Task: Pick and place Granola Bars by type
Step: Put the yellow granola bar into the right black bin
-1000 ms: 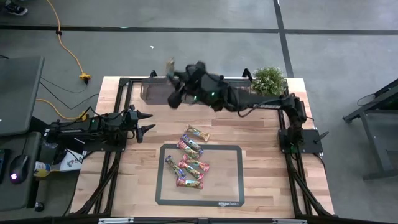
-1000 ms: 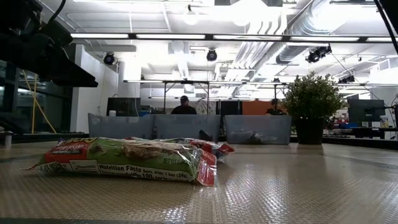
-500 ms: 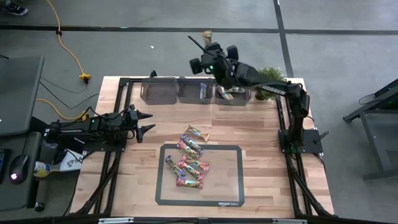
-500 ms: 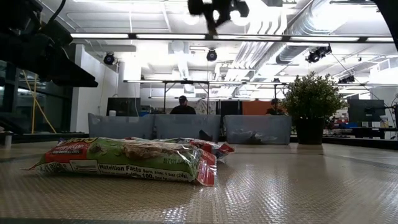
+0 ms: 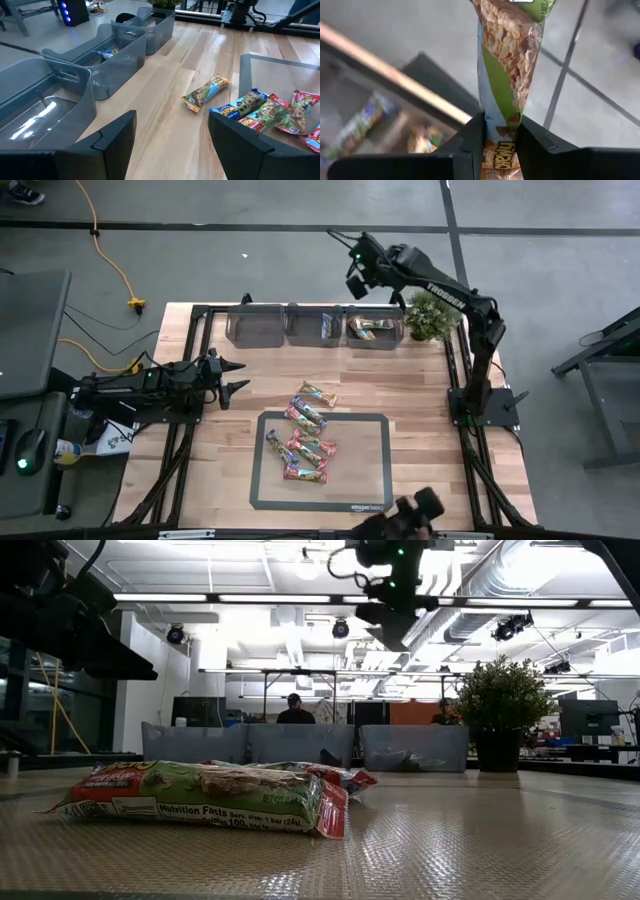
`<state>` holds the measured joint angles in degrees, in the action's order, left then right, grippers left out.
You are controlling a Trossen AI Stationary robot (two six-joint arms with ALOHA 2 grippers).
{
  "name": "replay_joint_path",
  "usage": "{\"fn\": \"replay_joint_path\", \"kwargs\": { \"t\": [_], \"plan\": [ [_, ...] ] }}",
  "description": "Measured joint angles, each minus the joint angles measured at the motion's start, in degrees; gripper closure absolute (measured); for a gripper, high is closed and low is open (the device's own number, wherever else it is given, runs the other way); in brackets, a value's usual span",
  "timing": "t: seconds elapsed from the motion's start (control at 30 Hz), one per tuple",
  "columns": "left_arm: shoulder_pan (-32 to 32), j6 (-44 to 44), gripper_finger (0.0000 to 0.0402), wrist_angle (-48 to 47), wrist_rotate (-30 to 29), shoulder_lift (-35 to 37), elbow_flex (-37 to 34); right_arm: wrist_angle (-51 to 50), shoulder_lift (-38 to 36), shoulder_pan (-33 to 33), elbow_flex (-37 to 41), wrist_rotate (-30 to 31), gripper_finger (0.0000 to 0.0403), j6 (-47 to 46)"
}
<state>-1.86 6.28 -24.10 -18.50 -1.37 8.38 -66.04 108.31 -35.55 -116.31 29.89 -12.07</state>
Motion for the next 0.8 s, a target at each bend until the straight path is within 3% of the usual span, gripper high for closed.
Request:
{"fn": "replay_joint_path", "kwargs": {
  "t": [0.27,0.5,0.8],
  "plan": [
    [0.0,-0.02,0.0159,0.0,0.0,0.0,0.02,-4.47,0.0,-5.52,0.0,-13.44,0.0321,16.33],
    [0.0,-0.01,0.0159,0.0,0.0,0.0,0.0,-11.07,1.04,-5.94,0.0,-22.22,0.0321,30.59],
    [0.01,-0.01,0.0159,0.0,0.0,0.0,0.01,-16.23,4.86,-5.2,0.0,-19.81,0.0321,36.07]
  ]
}}
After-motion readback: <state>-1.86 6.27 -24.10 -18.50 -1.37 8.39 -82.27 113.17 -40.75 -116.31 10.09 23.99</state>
